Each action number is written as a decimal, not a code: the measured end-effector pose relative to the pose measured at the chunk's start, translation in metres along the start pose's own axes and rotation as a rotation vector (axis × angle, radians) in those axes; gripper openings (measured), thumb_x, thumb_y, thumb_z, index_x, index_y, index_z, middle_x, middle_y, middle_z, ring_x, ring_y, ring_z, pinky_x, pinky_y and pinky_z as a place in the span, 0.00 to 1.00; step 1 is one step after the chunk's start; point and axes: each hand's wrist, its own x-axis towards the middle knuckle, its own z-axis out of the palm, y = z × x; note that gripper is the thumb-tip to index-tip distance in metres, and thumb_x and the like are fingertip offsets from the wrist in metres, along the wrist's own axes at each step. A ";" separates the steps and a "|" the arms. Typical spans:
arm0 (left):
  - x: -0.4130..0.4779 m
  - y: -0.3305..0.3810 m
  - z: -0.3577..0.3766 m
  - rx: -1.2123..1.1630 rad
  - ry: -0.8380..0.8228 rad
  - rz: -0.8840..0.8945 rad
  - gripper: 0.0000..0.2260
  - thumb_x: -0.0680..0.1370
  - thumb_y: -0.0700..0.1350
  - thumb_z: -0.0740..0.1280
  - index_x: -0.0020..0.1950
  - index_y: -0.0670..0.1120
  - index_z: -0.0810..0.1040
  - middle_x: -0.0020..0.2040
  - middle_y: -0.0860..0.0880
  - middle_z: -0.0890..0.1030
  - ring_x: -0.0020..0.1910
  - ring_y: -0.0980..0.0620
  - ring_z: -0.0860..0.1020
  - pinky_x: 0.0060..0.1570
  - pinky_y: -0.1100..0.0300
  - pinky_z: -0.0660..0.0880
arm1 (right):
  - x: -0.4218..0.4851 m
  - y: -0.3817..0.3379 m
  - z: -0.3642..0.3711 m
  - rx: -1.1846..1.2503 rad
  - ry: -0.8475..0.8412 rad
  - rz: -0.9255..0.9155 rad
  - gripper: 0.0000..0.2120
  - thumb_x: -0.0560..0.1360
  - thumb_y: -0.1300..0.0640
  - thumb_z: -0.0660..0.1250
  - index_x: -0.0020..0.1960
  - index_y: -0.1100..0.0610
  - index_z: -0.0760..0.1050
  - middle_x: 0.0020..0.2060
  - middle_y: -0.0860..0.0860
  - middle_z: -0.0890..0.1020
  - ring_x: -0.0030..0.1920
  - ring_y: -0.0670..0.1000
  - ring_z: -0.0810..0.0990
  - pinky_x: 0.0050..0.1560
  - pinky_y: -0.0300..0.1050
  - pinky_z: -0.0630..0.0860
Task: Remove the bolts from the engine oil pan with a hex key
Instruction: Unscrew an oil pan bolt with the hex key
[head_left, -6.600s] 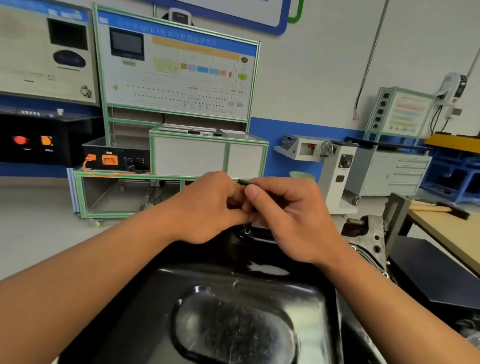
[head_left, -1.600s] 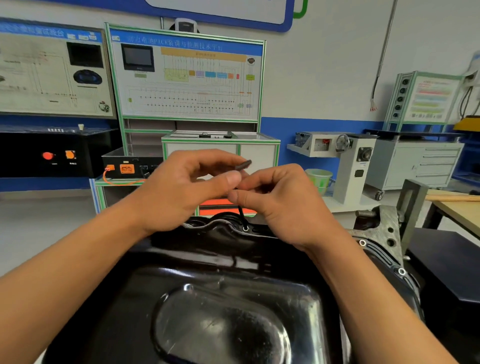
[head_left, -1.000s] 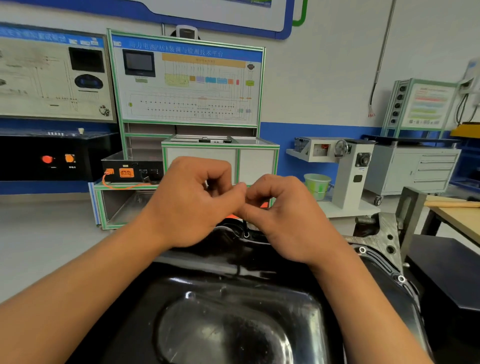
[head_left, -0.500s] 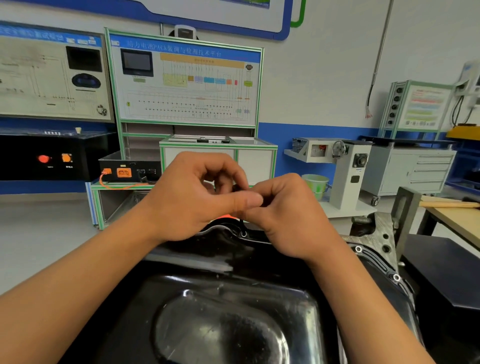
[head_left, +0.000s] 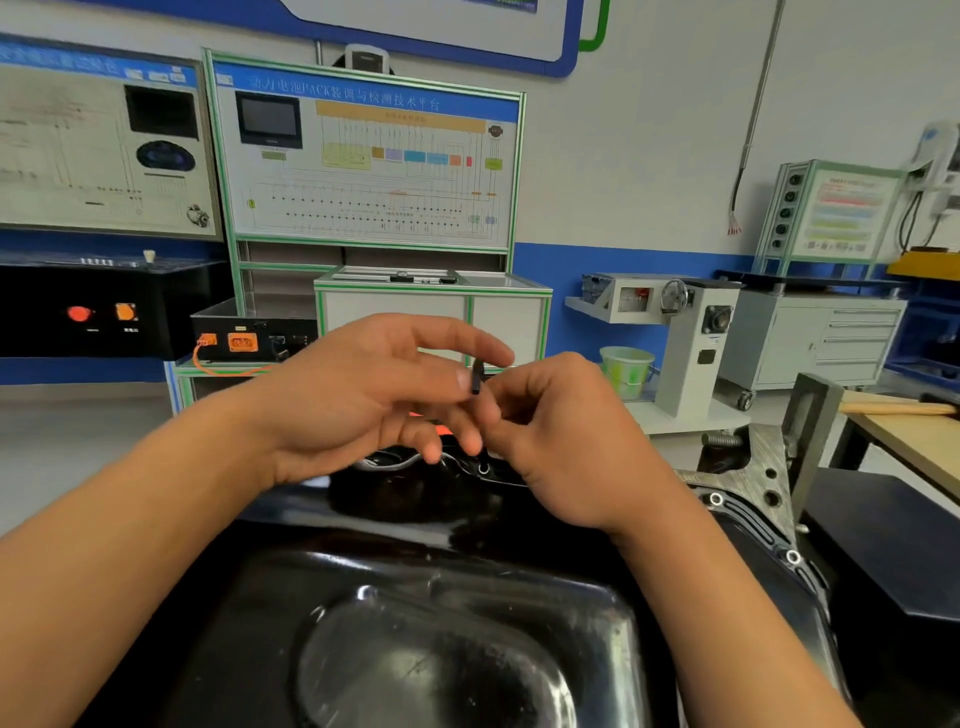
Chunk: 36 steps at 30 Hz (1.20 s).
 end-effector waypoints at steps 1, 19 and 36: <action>0.000 -0.001 0.002 0.053 -0.017 0.005 0.10 0.74 0.39 0.68 0.55 0.43 0.82 0.38 0.40 0.82 0.34 0.47 0.81 0.28 0.63 0.77 | 0.000 -0.001 0.000 -0.007 -0.009 -0.008 0.17 0.76 0.63 0.70 0.30 0.49 0.78 0.25 0.47 0.78 0.26 0.43 0.70 0.31 0.36 0.68; 0.010 -0.004 0.012 0.466 0.376 0.228 0.18 0.67 0.55 0.73 0.29 0.41 0.77 0.20 0.45 0.71 0.19 0.52 0.67 0.22 0.65 0.65 | 0.000 -0.003 0.001 -0.080 -0.124 0.017 0.14 0.76 0.59 0.72 0.34 0.47 0.77 0.25 0.39 0.77 0.28 0.40 0.75 0.34 0.28 0.68; 0.000 0.000 -0.001 0.082 -0.026 -0.025 0.13 0.73 0.41 0.67 0.56 0.41 0.83 0.44 0.41 0.83 0.43 0.48 0.81 0.34 0.62 0.75 | -0.002 -0.004 0.000 -0.117 -0.077 0.031 0.18 0.76 0.67 0.67 0.31 0.51 0.73 0.22 0.43 0.73 0.26 0.43 0.70 0.29 0.30 0.66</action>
